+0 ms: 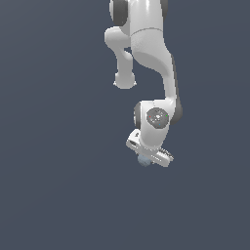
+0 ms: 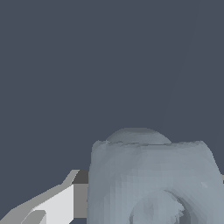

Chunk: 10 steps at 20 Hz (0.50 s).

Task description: Pick up the object and move it to a goal position.

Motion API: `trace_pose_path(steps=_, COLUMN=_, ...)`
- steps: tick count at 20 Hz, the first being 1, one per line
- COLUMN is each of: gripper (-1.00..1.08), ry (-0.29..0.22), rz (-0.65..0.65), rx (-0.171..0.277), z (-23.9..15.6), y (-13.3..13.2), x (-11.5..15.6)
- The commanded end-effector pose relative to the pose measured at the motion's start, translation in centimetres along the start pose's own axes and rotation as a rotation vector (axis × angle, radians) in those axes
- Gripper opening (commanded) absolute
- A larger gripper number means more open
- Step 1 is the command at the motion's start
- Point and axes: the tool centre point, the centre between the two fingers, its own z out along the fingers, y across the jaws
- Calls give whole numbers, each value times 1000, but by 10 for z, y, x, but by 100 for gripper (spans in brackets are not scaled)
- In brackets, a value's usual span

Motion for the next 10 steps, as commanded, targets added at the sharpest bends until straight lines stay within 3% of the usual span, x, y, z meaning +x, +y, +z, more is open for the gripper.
trace_pose_path(steps=1, gripper=-100, ry=0, rz=0, rx=0, z=0, y=0, x=0)
trace_pose_path(steps=10, gripper=-100, ry=0, rz=0, rx=0, z=-1, y=0, x=1)
